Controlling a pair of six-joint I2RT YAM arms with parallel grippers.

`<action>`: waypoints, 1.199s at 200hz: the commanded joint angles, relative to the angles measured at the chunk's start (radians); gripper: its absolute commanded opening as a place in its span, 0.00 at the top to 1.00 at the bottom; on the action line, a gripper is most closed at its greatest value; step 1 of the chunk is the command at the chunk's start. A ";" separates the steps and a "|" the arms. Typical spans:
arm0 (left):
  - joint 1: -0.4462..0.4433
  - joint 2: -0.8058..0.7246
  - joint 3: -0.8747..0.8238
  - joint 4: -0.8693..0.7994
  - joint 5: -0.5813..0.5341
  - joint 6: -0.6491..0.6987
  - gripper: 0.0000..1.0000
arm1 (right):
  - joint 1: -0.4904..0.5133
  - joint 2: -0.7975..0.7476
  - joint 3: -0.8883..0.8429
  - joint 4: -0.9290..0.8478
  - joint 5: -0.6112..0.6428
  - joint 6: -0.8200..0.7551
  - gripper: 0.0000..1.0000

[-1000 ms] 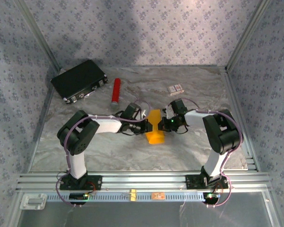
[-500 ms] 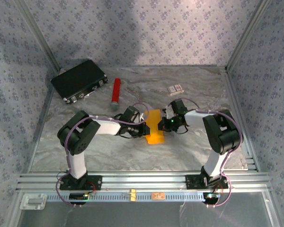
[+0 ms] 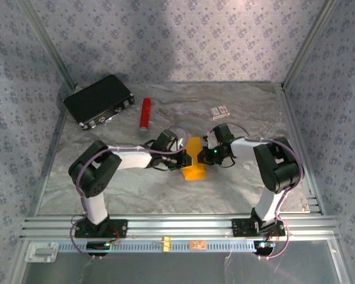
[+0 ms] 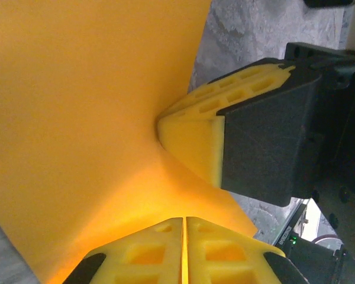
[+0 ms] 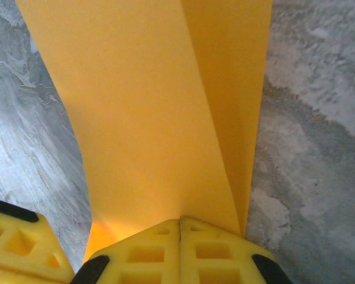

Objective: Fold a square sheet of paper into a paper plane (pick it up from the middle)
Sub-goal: First fold the square sheet of paper in half at the center of the table.

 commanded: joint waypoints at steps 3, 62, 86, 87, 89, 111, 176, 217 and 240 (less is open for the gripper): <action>-0.014 0.027 -0.034 0.008 -0.013 -0.002 0.91 | -0.002 0.039 -0.049 -0.110 0.150 0.010 1.00; -0.026 0.069 -0.117 0.075 -0.032 0.031 0.92 | -0.002 0.043 -0.052 -0.106 0.152 0.010 1.00; -0.026 0.036 -0.121 0.083 -0.033 0.037 0.92 | -0.002 0.043 -0.054 -0.108 0.154 0.009 1.00; -0.026 0.034 -0.119 0.080 -0.033 0.039 0.91 | -0.001 0.043 -0.054 -0.107 0.154 0.009 1.00; -0.026 0.030 -0.117 0.075 -0.034 0.041 0.91 | -0.001 0.043 -0.055 -0.107 0.154 0.009 1.00; -0.026 -0.021 -0.084 0.026 -0.043 0.051 0.91 | -0.003 0.042 -0.055 -0.107 0.155 0.009 1.00; -0.029 -0.069 -0.069 0.035 -0.008 0.018 0.90 | -0.005 0.042 -0.054 -0.110 0.157 0.009 1.00; -0.030 -0.035 -0.139 0.101 -0.010 0.001 0.90 | -0.005 0.043 -0.056 -0.108 0.156 0.008 1.00; -0.036 -0.004 -0.170 0.144 -0.007 -0.007 0.90 | -0.005 0.043 -0.056 -0.109 0.157 0.009 1.00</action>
